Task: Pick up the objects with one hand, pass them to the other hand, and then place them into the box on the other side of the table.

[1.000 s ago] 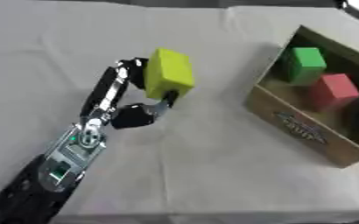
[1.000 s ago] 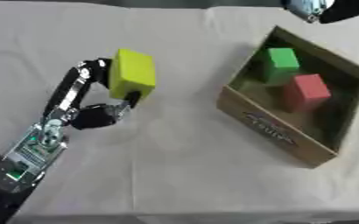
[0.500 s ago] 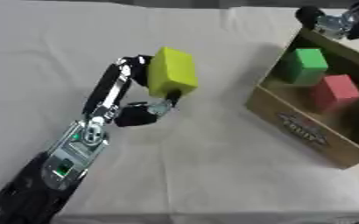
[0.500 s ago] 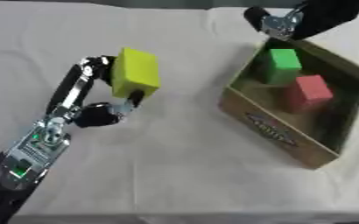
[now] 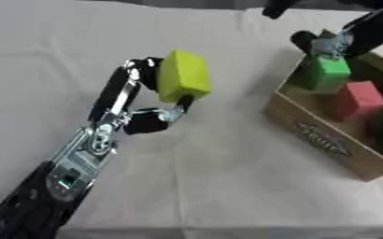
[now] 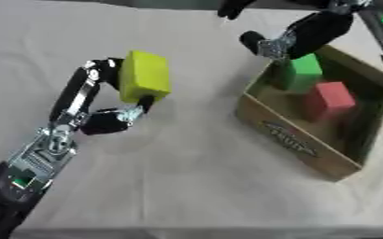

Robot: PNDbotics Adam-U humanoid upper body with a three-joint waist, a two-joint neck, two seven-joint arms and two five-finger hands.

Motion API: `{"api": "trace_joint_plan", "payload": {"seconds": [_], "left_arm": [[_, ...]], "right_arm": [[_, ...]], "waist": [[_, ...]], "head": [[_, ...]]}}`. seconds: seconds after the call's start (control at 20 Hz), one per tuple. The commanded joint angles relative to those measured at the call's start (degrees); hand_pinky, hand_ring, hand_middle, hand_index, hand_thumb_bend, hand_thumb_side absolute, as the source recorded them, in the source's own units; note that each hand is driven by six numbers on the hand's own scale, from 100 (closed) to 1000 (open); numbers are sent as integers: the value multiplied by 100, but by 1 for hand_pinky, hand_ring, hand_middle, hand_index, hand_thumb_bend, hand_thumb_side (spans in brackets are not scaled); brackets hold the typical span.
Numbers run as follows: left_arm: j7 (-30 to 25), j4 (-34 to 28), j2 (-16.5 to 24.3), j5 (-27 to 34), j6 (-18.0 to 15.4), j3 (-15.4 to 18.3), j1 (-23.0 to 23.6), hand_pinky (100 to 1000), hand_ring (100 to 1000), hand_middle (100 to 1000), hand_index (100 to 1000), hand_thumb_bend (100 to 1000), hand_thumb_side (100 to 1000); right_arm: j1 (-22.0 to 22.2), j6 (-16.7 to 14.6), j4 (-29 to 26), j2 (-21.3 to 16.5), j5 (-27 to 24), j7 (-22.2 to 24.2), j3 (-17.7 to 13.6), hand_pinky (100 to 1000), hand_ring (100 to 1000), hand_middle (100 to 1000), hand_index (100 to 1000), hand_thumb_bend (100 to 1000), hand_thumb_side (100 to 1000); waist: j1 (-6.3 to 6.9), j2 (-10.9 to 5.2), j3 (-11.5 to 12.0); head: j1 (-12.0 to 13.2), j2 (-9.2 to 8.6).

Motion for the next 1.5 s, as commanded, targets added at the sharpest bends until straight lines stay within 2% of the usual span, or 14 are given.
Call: {"api": "trace_joint_plan", "payload": {"seconds": [0.05, 0.2, 0.3, 0.6, 0.7, 0.85, 1.1, 1.3, 1.5], "left_arm": [[65, -22, -4, 1, -35, 29, -116, 552, 495, 351, 392, 100, 361], [85, 6, -63, -40, -68, 23, -152, 552, 495, 351, 392, 100, 356], [87, 26, -103, -90, -81, 13, -172, 552, 495, 351, 392, 100, 351], [109, 114, -207, -222, -104, 16, -220, 552, 495, 350, 399, 100, 343], [124, 154, -240, -283, -122, 19, -234, 552, 495, 350, 399, 100, 339], [136, 211, -306, -410, -164, 16, -256, 552, 496, 351, 398, 100, 334], [161, 287, -412, -544, -222, 6, -277, 552, 495, 349, 396, 100, 334], [204, 344, -496, -578, -258, 7, -307, 551, 495, 349, 396, 100, 332], [232, 374, -588, -578, -279, 4, -325, 550, 494, 347, 396, 100, 334]], "right_arm": [[-156, -46, 67, 27, 54, 173, 39, 963, 861, 845, 859, 100, 249], [-218, -121, 206, 158, 159, 347, 101, 961, 859, 843, 862, 100, 346], [-268, -182, 296, 272, 264, 350, 86, 955, 851, 838, 861, 100, 266], [-370, -337, 545, 632, 652, 308, 104, 949, 846, 836, 861, 100, 233], [-374, -363, 652, 774, 804, 289, 107, 941, 816, 838, 864, 100, 247], [-369, -436, 764, 909, 1036, 174, 76, 929, 768, 850, 873, 100, 203], [-324, -513, 941, 1090, 1476, -129, 14, 956, 793, 858, 889, 103, 171], [-336, -608, 919, 1187, 1740, -455, -38, 989, 815, 848, 895, 330, 164], [-359, -613, 965, 1372, 1968, -721, -50, 1000, 830, 845, 895, 403, 190]], "waist": [[-88, -190, 12], [-106, -187, 47], [-106, -189, 71], [-113, -203, 120], [-128, -208, 123], [-144, -211, 138], [-147, -197, 184], [-132, -182, 225], [-104, -149, 293]], "head": [[-18, 31], [-55, 31], [-62, 31], [-62, 31], [-47, 31], [-31, 31], [-62, 31], [-68, 31], [-100, 31]]}}
